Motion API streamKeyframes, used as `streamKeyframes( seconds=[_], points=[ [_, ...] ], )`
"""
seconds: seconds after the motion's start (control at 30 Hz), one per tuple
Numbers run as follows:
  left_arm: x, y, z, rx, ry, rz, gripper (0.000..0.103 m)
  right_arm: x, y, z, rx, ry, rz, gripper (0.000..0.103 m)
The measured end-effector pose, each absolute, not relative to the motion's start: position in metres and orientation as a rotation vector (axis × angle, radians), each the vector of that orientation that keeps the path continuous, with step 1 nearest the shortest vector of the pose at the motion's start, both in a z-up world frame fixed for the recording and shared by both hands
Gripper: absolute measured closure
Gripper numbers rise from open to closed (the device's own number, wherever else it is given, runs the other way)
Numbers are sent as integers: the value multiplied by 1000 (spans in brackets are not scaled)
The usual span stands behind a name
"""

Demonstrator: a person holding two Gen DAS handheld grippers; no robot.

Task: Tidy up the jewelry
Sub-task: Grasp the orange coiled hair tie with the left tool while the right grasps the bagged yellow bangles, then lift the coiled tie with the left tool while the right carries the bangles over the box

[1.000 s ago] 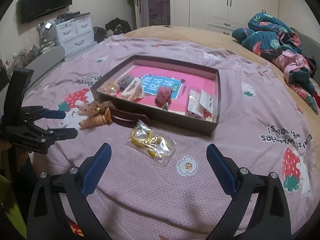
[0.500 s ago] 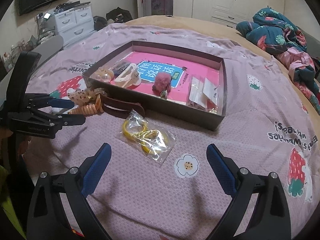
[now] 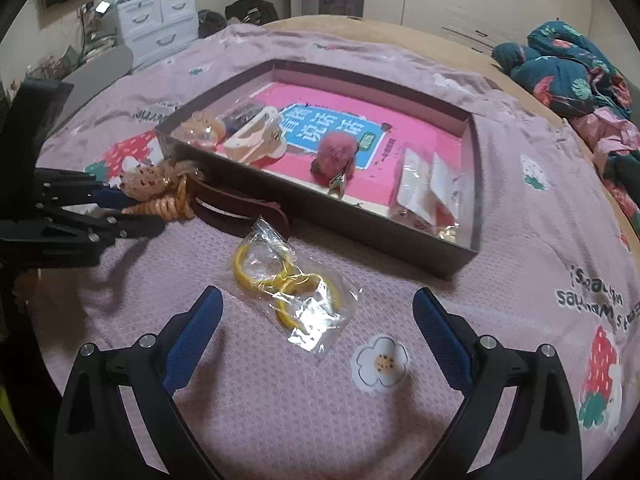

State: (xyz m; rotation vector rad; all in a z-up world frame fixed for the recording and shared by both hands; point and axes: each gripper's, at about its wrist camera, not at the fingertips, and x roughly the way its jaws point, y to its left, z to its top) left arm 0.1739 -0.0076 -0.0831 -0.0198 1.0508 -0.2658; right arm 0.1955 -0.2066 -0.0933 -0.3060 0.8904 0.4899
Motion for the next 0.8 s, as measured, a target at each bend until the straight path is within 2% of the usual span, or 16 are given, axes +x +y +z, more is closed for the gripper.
streamKeyframes(
  seconds=[0.07,0.27,0.33,0.4,0.6,0.7,0.8],
  points=[
    [174,-3,-83,-43,1053,-268,81,200,-202,-98,-323,898,498,8],
    [170,4,-82,-59,1052,-266,88,209,-186,-106,-360,908,549,9],
    [167,5,-81,-63,1051,-267,91,213,-181,-109,-361,914,579,13],
    [164,6,-80,-71,1050,-273,91,217,-178,-111,-354,927,604,23],
    [155,7,-77,-76,1047,-281,92,214,-174,-111,-358,934,634,43],
    [150,6,-75,-78,1045,-284,92,206,-176,-109,-345,939,641,48],
    [145,5,-74,-79,1043,-289,92,197,-180,-107,-339,941,638,50]
  ],
)
